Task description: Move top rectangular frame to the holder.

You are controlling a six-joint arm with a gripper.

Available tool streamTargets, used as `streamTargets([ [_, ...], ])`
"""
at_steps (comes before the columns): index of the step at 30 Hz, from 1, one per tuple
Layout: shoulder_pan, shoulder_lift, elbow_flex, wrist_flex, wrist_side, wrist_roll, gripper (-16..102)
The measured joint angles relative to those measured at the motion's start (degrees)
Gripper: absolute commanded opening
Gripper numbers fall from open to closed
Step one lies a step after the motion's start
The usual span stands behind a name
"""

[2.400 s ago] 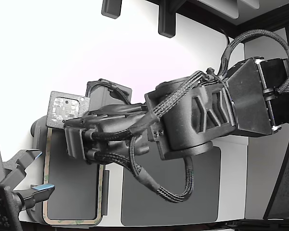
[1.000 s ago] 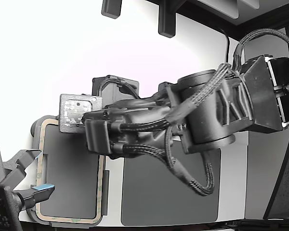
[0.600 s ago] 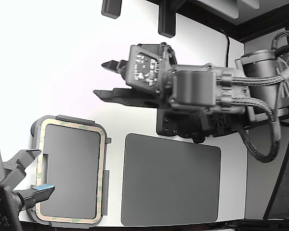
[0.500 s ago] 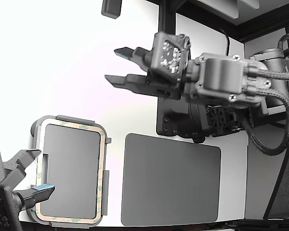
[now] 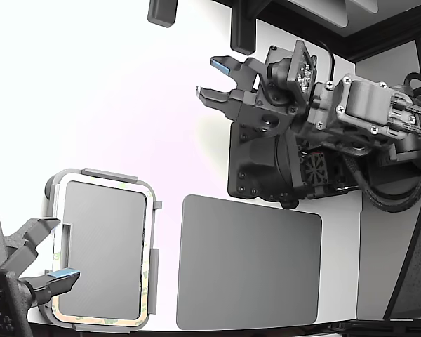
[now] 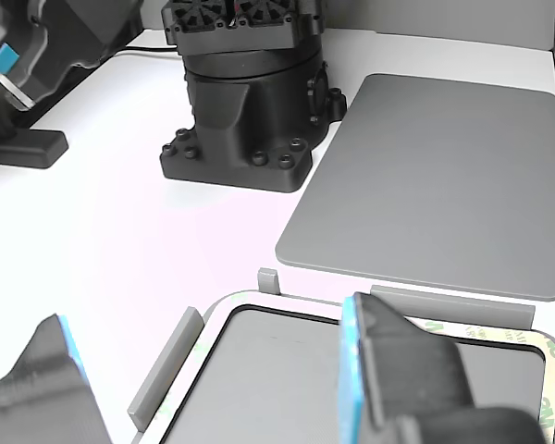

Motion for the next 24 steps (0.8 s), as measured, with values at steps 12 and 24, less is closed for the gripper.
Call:
streamTargets([
  [12,-0.09,7.47,8.0,2.64,-1.49,1.67,100],
  [24,-0.09,7.56,8.0,2.46,-2.64,0.62,100],
])
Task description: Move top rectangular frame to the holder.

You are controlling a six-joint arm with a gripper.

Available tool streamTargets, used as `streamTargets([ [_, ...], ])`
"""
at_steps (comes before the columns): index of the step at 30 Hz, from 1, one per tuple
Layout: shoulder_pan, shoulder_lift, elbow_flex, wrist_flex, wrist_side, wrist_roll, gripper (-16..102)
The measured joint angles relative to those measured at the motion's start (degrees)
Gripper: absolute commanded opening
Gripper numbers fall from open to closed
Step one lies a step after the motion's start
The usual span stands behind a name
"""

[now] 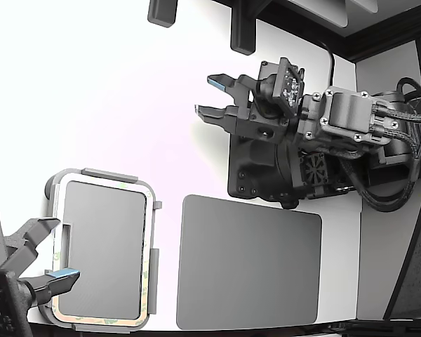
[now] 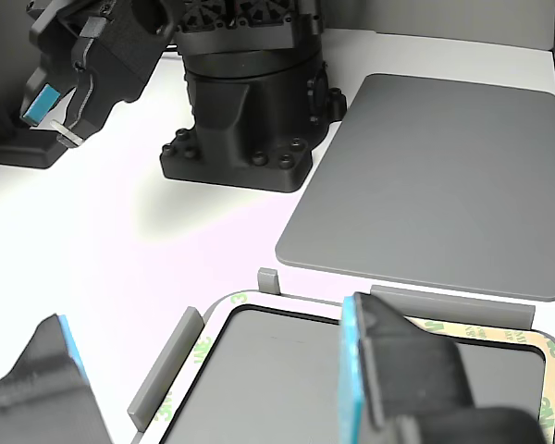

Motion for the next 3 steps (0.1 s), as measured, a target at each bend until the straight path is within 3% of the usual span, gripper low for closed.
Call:
streamTargets([
  [3,0.0,0.0,0.0,0.0,0.0,0.0,100],
])
